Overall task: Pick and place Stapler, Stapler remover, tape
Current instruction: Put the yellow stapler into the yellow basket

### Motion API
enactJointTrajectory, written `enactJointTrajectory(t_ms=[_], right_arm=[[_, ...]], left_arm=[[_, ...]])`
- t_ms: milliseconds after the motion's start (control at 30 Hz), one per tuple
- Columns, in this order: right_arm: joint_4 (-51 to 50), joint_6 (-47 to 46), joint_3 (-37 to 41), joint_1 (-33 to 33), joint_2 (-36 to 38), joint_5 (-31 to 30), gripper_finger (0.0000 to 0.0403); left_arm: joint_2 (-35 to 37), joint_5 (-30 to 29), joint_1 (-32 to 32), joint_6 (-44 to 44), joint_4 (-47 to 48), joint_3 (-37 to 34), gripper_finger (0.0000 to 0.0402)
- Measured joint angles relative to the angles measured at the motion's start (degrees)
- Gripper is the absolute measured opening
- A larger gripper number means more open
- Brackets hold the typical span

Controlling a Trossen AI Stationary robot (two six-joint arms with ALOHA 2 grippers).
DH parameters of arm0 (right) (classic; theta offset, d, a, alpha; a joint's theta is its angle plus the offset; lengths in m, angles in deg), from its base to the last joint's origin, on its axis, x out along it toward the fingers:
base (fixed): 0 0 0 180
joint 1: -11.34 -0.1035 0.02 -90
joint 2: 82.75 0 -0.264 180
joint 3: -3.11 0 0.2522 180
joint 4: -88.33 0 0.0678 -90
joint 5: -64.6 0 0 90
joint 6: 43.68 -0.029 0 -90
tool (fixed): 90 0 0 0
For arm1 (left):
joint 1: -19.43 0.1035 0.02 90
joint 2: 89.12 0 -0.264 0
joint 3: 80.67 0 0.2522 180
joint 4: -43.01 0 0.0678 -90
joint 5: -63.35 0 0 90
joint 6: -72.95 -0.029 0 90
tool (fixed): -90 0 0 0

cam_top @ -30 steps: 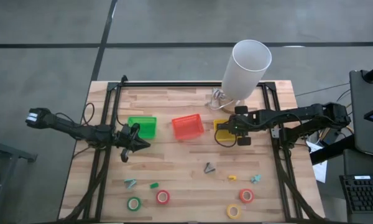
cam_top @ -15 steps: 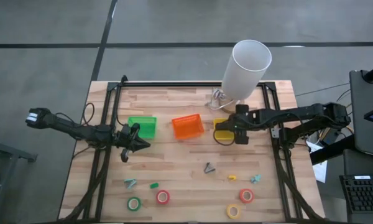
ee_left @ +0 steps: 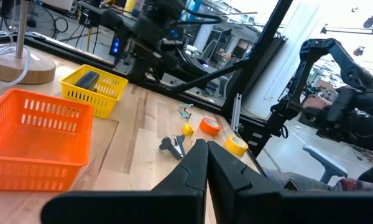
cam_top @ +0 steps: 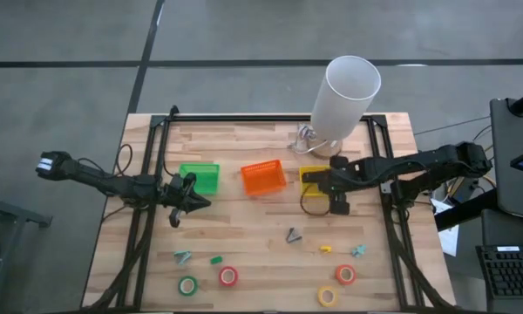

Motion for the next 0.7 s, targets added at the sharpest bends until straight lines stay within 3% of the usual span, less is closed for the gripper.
enactJointTrajectory(t_ms=[400, 700], right_arm=[[5.4, -12.6, -2.0, -18.5, -0.3, 0.0, 0.0180], [11.8, -20.8, -1.4, -28.8, -7.9, 0.4, 0.0177]], left_arm=[[0.0, 0.0, 0.0, 0.0, 0.0, 0.0, 0.0010], [0.0, 0.0, 0.0, 0.0, 0.0, 0.0, 0.0010]])
